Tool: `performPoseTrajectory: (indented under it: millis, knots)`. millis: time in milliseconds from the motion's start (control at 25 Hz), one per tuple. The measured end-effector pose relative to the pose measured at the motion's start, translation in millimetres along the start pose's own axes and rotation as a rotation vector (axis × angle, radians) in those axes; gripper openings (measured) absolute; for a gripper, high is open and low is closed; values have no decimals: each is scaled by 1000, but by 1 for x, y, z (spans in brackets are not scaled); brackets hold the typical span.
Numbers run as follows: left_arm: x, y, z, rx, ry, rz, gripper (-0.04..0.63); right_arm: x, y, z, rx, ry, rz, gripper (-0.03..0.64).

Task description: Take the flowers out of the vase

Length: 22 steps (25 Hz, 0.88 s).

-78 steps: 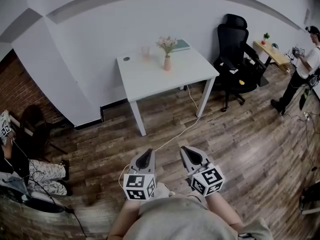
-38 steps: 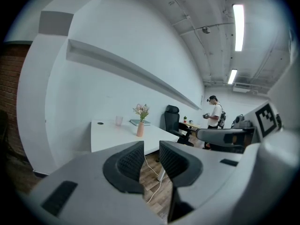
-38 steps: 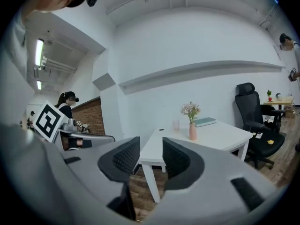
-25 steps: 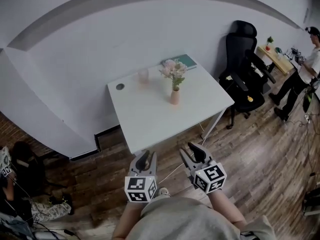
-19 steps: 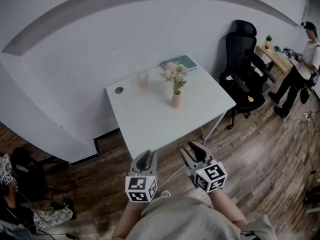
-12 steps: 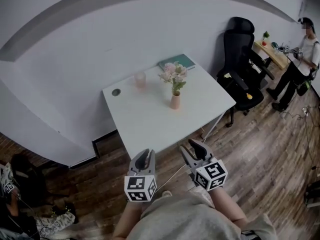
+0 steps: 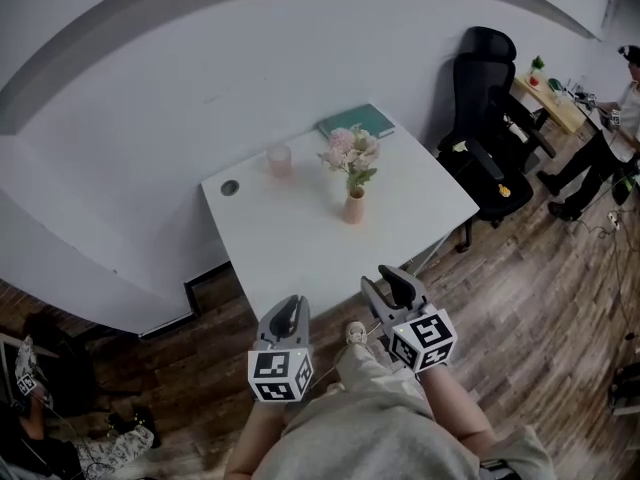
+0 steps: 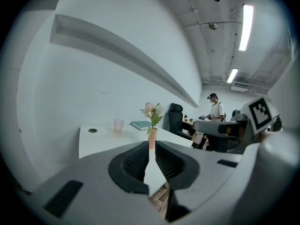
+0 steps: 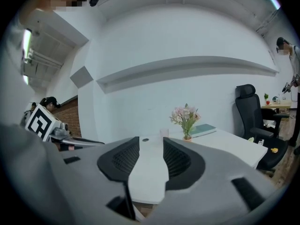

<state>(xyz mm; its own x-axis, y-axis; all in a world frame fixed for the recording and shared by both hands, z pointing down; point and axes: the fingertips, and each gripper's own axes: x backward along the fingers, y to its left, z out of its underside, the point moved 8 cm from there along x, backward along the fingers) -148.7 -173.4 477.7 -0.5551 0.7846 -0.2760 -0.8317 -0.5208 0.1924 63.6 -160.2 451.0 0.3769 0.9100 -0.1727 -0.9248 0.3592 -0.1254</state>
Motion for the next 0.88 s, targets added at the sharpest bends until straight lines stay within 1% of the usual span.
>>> performPoseTrajectory:
  millis: [200,400,880]
  knots:
    - [-32,6,-10,-2,1,-10,34,-30,-32,-6,1,-1,6,160]
    - [-66,10,-24,-4,0,-19,31,-65,-65,-11,7,23,3,160]
    - [-137,20,-48,22,2,-86,25,-138,-128,-11,19,97,-49,160]
